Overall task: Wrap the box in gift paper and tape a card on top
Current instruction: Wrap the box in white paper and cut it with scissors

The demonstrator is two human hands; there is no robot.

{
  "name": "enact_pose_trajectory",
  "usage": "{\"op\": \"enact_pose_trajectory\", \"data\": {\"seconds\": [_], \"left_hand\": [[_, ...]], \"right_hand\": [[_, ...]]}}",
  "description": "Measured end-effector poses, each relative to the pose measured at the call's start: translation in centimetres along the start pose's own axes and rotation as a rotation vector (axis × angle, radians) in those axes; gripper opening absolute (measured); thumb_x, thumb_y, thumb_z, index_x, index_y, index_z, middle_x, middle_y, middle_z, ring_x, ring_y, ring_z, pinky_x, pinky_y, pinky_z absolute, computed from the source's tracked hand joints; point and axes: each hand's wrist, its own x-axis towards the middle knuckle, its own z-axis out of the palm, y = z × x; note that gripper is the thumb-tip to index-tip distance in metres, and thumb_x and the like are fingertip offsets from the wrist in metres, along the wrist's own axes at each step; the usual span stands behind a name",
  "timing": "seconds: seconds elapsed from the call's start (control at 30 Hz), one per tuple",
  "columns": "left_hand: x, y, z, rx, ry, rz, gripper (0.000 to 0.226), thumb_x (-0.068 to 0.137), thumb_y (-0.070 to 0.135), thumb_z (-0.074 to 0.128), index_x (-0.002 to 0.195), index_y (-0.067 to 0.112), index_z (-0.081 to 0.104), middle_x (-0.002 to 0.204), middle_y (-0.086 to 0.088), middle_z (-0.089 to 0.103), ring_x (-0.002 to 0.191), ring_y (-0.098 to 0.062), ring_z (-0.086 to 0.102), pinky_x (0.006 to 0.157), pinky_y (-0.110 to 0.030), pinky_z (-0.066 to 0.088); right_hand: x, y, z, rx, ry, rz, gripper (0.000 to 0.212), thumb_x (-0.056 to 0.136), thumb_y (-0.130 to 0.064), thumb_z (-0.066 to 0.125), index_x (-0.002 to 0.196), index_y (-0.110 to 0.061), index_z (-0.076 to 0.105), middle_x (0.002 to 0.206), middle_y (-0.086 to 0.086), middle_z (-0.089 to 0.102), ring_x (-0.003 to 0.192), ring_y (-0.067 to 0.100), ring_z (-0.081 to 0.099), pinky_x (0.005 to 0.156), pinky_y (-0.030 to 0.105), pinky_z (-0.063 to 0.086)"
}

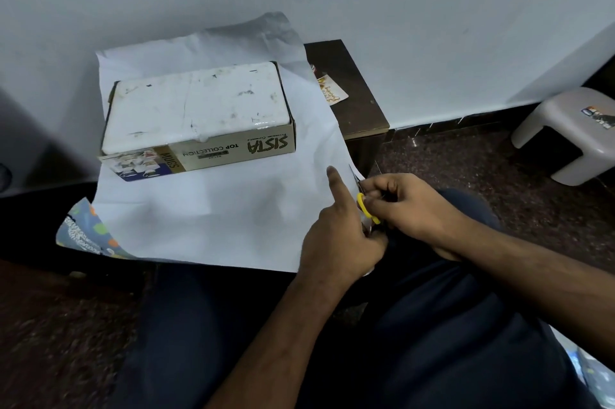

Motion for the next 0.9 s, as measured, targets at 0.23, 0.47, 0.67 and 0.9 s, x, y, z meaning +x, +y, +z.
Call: {"op": "enact_pose_trajectory", "data": {"seconds": [0.23,0.47,0.67,0.9], "left_hand": [[2.5,0.9,-0.2,-0.430,-0.062,0.004,0.131,0.080,0.012,0.082,0.158,0.019,-0.024,0.072,0.013,0.060,0.070,-0.001,0.062,0.067,-0.013,0.047],[3.9,0.1,1.0,-0.548,-0.149,0.054,0.131,0.082,-0.002,0.076,0.153,0.020,-0.033,0.050,0.015,0.049,0.052,0.000,0.048,0.066,-0.016,0.047],[3.8,-0.2,1.4,-0.538,-0.141,0.072,0.130,0.082,-0.002,0.074,0.154,0.020,-0.031,0.051,0.017,0.048,0.052,0.001,0.049,0.060,-0.010,0.045],[4.1,-0.2,1.2,-0.551,-0.152,0.092,0.127,0.082,-0.002,0.073,0.156,0.019,-0.028,0.050,0.017,0.047,0.052,0.001,0.048,0.067,-0.012,0.046]], "right_hand": [[1.0,-1.2,-0.8,-0.022,0.014,0.048,0.021,0.098,-0.022,0.061,0.085,-0.013,0.074,0.073,0.000,0.072,0.069,0.009,0.065,0.068,0.027,0.050],[4.0,-1.3,-3.7,-0.263,-0.057,0.155,0.016,0.096,-0.021,0.065,0.095,-0.010,0.076,0.074,0.004,0.070,0.059,0.003,0.059,0.050,0.013,0.042],[4.5,-0.8,-3.7,-0.263,-0.058,0.139,0.015,0.095,-0.019,0.066,0.093,-0.009,0.077,0.073,0.005,0.071,0.062,0.006,0.061,0.049,0.010,0.041],[4.4,-0.5,-3.5,-0.282,-0.065,0.121,0.017,0.096,-0.008,0.060,0.099,-0.005,0.076,0.090,0.021,0.072,0.063,0.005,0.056,0.054,0.017,0.044]]}}
